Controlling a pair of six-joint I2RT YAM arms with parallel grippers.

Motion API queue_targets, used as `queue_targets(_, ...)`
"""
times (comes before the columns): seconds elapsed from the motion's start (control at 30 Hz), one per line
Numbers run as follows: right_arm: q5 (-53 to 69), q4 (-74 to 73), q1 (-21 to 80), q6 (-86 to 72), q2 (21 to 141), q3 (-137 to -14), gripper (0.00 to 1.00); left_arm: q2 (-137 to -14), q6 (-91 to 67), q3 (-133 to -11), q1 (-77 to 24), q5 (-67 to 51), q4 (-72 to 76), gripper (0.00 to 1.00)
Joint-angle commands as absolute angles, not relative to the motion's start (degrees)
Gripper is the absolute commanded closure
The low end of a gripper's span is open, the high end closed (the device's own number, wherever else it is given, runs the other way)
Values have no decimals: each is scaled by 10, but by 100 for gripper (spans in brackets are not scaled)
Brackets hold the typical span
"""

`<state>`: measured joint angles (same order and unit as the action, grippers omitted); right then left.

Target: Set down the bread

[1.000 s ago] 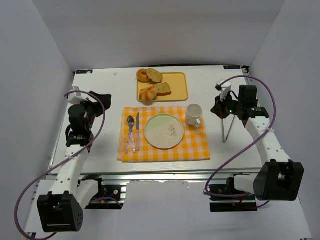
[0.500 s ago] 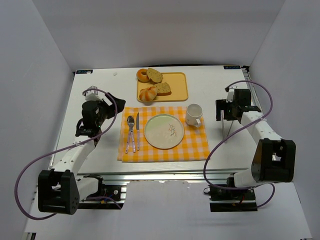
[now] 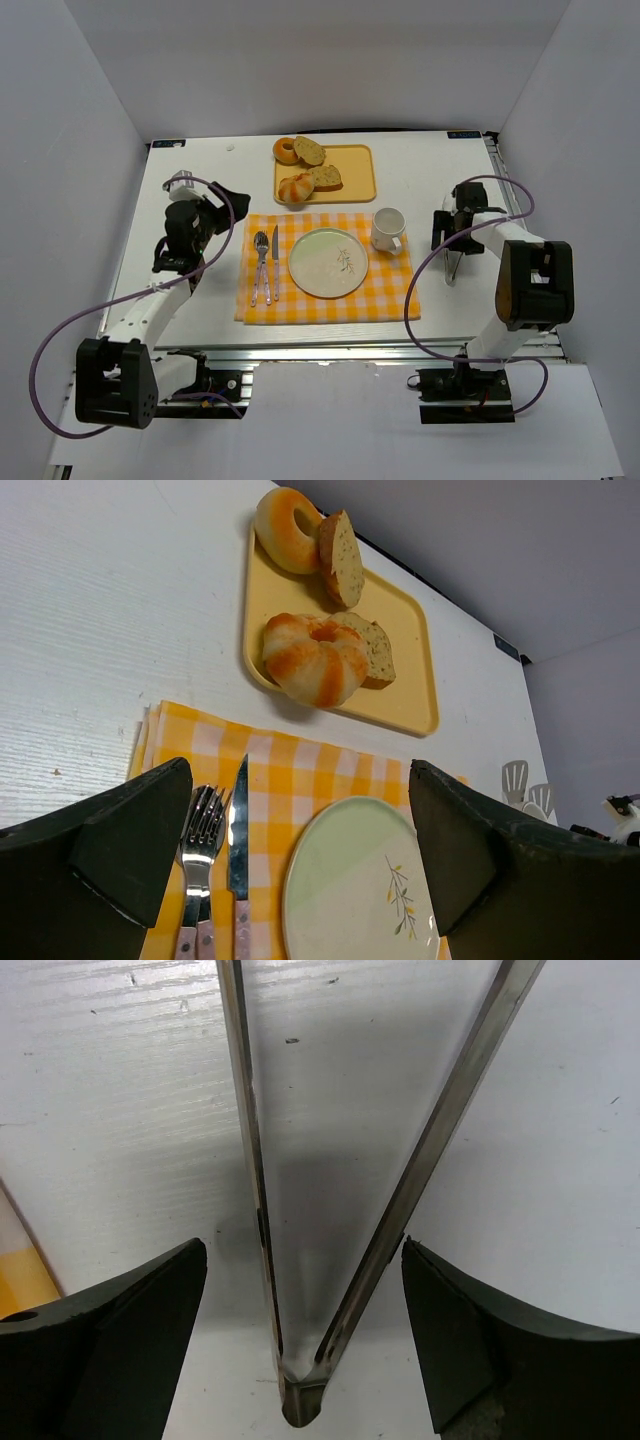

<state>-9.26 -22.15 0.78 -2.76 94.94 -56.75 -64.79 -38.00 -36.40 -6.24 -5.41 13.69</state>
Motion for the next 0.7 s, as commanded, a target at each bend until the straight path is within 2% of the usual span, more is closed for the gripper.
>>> queue_targets(0.0, -91, -215, -10, -65, 960, -581, 17, -621, -384, -369, -66, -37, 135, 2)
queue_targets(0.5, -41, -164, -42, -94, 1007, -542, 36, -578, -388, -358, -66, -29, 104, 2)
queue_targets(0.67, -21, -155, -46, -70, 1006, -527, 67, -561, -381, -358, -65, -25, 91, 2)
